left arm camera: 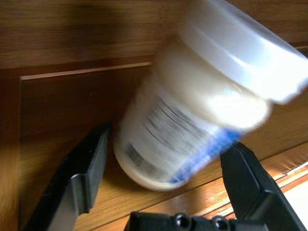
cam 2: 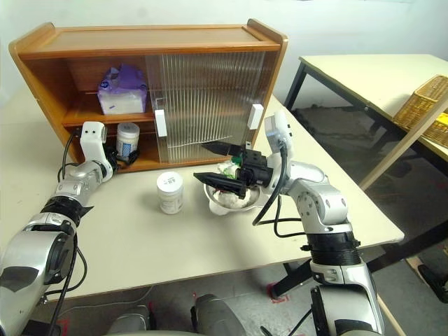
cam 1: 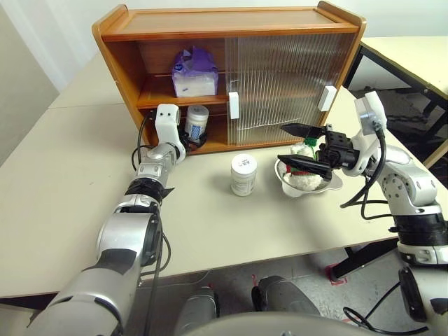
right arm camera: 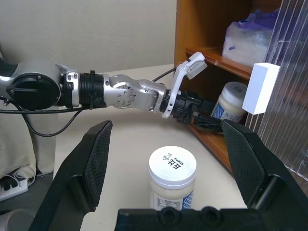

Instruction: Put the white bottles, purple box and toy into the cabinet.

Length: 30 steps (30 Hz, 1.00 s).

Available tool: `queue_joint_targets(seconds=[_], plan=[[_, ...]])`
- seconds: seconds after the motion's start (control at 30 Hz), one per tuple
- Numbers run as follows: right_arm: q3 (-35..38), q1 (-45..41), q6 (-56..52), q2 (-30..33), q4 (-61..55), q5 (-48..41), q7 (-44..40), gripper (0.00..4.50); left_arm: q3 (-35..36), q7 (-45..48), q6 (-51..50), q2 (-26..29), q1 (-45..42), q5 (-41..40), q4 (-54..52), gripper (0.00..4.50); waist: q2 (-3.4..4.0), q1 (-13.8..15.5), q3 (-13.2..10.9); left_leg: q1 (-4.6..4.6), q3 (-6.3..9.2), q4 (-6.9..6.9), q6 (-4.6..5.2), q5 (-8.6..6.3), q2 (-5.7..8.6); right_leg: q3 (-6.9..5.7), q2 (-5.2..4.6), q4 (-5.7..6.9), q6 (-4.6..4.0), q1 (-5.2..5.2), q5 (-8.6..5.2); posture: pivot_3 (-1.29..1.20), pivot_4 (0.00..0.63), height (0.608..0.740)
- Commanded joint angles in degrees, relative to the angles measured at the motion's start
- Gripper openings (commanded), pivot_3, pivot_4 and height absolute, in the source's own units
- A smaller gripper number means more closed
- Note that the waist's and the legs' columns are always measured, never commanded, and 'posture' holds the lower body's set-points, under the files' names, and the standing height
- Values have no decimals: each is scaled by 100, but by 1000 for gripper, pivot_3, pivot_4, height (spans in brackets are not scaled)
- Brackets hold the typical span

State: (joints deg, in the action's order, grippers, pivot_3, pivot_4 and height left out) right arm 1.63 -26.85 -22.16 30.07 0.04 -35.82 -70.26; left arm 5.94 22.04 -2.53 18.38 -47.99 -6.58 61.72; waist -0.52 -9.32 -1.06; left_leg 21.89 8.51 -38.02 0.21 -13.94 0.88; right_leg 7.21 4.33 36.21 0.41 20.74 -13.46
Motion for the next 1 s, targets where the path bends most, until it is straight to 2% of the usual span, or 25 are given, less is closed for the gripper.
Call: queue_joint_targets(seconds=[0.03, 0.47, 0.73, 0.87, 1.0], plan=[[9, -115, -32, 26, -18, -29, -37, 4500, 59, 1, 66, 58, -35, 36, -23, 4477, -1, 0, -1, 0, 0, 0, 0, 0, 0, 0, -1, 0, 0, 0, 0, -244, 18, 740], [12, -116, -28, 44, 0, -23, -91, 4500, 106, 36, -200, 40, 719, -87, -953, 4477, -2, -8, -4, 2, -21, 13, -3, -6, 6, 2, 4, -4, -1, 7, -15, -229, 19, 740], [-24, -94, 27, -17, 31, 8, -101, 4500, 194, -647, -628, -50, 1145, -84, -1985, 4477, -5, -38, -6, 1, -34, 13, -1, -10, 6, 1, 7, -4, 2, 6, -22, -229, 18, 740], [-22, -72, 27, -46, 0, 6, -66, 4500, 146, -711, -699, -56, 1279, -57, -2353, 3569, -6, -34, -6, 0, -34, 12, -1, -9, 8, 1, 7, -3, 1, 4, -22, -234, 17, 740], [-1, -39, 39, -42, -14, 7, -55, 4500, 163, -943, -920, -64, 1360, -9, -2594, 2087, -6, -35, -6, -1, -31, 10, -1, -10, 10, 4, 3, -3, 1, 2, -22, -240, 19, 740]])
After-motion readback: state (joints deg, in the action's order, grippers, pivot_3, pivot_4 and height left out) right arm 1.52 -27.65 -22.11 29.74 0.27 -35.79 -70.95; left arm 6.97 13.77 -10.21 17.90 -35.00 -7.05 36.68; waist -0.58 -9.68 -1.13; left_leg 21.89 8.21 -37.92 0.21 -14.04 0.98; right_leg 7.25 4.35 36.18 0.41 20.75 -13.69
